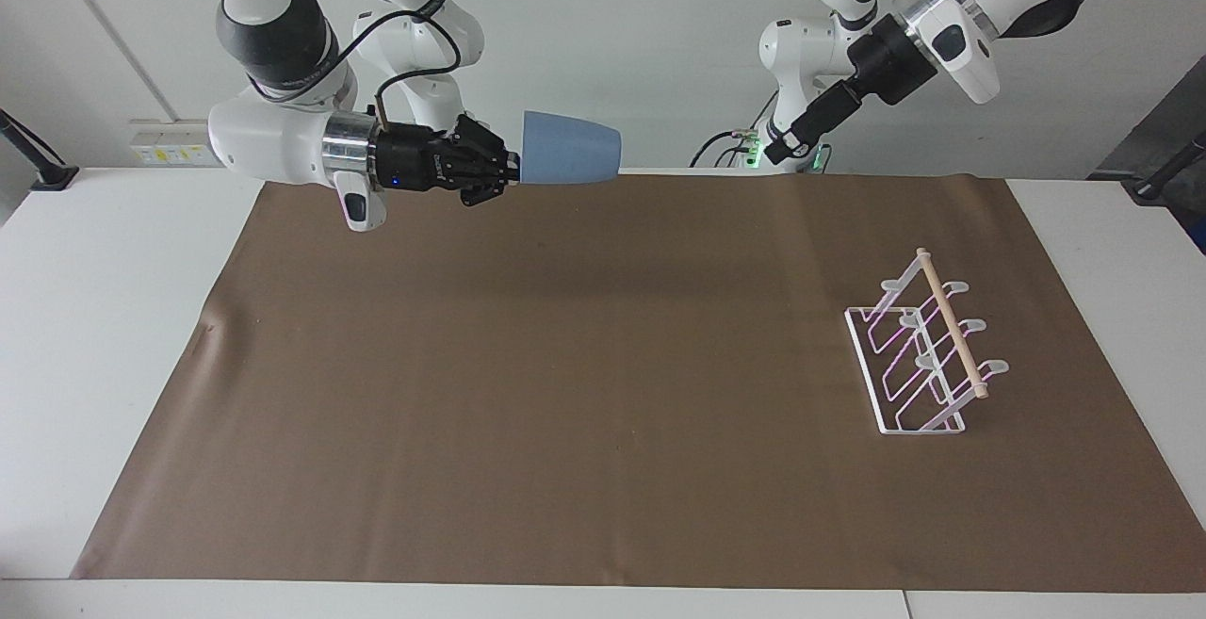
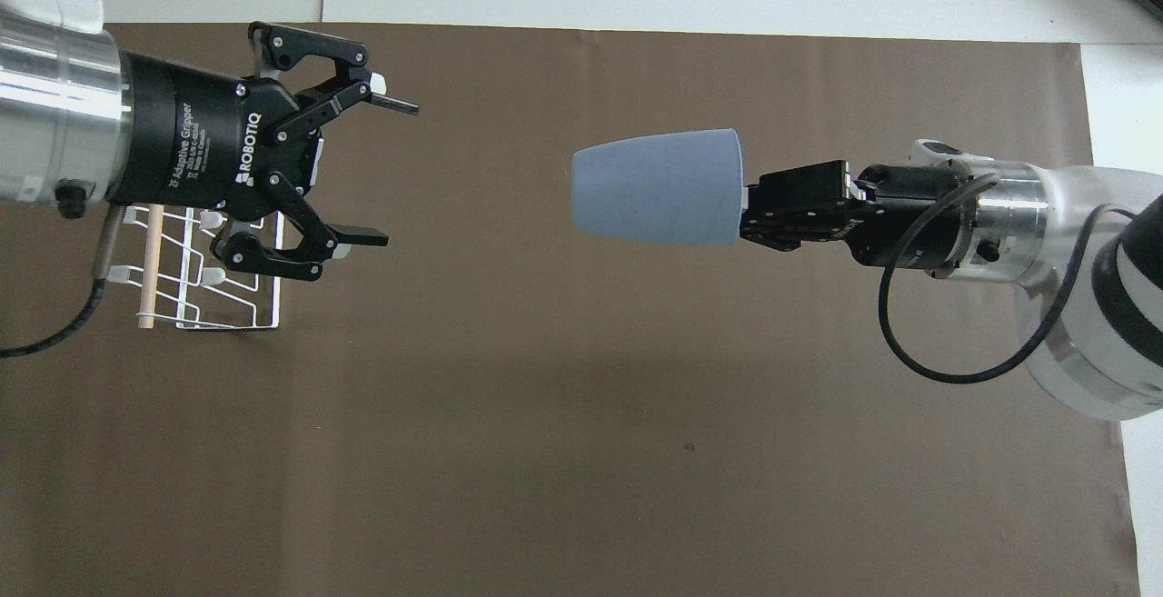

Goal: Hang cup on cup holder
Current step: 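Carry the cup toward center while the left gripper reaches toward it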

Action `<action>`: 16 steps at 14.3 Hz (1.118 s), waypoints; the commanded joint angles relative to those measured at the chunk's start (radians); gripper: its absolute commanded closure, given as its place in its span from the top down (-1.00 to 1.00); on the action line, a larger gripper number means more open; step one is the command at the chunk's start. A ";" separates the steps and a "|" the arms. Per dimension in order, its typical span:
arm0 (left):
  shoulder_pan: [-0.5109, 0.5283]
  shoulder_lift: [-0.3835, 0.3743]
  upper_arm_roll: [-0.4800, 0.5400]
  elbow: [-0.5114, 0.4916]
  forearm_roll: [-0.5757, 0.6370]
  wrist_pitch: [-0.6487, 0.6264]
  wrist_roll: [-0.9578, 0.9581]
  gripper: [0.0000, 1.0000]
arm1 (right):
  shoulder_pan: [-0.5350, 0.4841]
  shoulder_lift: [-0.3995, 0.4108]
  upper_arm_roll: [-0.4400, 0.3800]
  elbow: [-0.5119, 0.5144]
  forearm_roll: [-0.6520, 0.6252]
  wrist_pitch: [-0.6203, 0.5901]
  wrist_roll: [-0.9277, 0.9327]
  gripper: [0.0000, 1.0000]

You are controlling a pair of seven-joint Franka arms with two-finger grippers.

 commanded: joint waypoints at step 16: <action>-0.092 0.013 -0.030 -0.023 -0.031 0.164 -0.649 1.00 | 0.095 -0.029 0.001 -0.050 0.119 0.145 -0.064 -1.00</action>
